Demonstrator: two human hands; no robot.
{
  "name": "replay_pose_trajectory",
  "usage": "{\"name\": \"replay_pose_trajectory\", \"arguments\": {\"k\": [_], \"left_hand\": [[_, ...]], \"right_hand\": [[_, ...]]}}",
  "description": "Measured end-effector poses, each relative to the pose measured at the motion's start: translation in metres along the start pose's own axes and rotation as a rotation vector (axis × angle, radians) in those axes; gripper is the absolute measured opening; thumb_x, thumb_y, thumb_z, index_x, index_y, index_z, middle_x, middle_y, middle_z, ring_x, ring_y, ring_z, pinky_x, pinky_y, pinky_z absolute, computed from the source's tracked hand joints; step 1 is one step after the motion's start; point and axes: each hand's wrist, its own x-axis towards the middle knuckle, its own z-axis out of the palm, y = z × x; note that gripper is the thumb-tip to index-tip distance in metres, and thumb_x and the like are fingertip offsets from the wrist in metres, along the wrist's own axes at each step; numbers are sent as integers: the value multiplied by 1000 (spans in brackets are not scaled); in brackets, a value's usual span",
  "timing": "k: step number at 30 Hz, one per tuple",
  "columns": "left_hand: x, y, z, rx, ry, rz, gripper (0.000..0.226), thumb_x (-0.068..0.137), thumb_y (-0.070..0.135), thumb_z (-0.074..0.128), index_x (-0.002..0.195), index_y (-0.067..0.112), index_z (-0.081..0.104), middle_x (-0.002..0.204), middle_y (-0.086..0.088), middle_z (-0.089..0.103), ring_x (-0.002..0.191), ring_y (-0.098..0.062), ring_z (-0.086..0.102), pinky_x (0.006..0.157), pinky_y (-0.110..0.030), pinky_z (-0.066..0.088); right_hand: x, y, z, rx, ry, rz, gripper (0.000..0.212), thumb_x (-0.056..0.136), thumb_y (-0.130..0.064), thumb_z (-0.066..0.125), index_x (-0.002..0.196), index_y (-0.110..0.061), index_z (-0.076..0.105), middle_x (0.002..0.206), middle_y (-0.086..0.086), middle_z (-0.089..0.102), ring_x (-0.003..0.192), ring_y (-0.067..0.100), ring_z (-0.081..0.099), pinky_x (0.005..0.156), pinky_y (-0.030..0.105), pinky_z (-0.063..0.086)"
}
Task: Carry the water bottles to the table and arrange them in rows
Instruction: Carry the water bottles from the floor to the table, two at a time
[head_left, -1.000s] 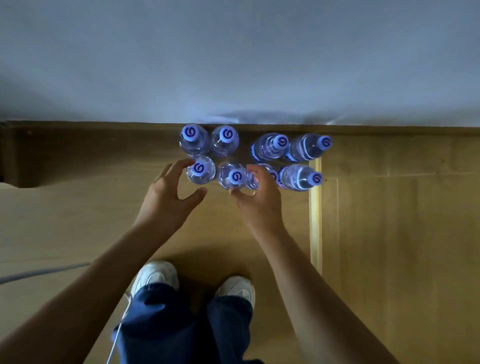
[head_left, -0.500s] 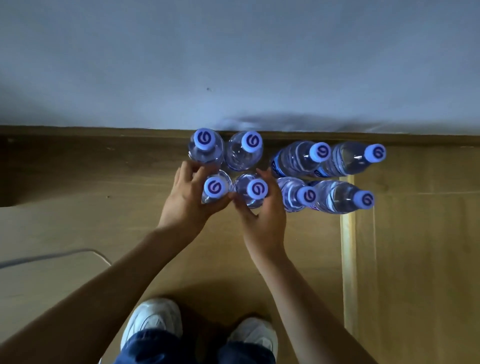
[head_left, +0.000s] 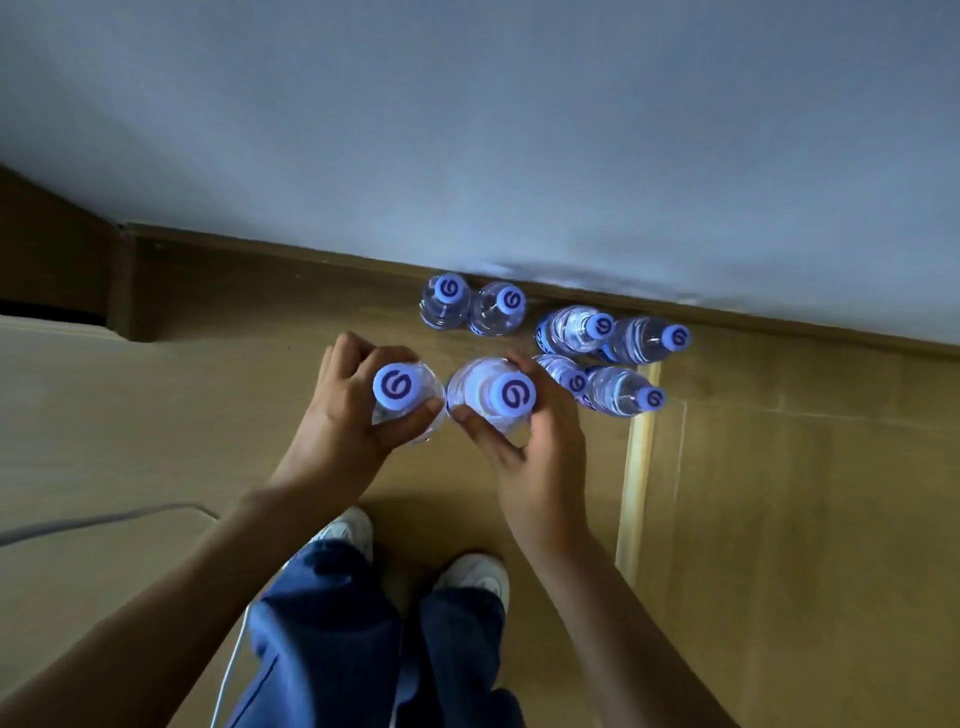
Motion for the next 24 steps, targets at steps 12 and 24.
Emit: {"name": "replay_pose_trajectory", "arguments": {"k": [12, 24], "left_hand": [[-100, 226, -167, -121, 143, 19, 30, 83, 40, 69, 104, 20, 60, 106, 3, 58, 94, -5, 58, 75, -9, 45], [-266, 407, -331, -205, 641, 86, 19, 81, 29, 69, 95, 19, 63, 92, -2, 64, 83, -4, 61, 73, -11, 44]], "right_hand": [[-32, -254, -145, -16, -201, -198, 62, 78, -48, 71, 131, -17, 59, 120, -5, 64, 113, 4, 53, 95, 13, 43], [-96, -503, -234, 178, -463, -582, 47, 71, -61, 76, 111, -48, 55, 101, -37, 57, 99, 8, 60, 84, 12, 47]]}}
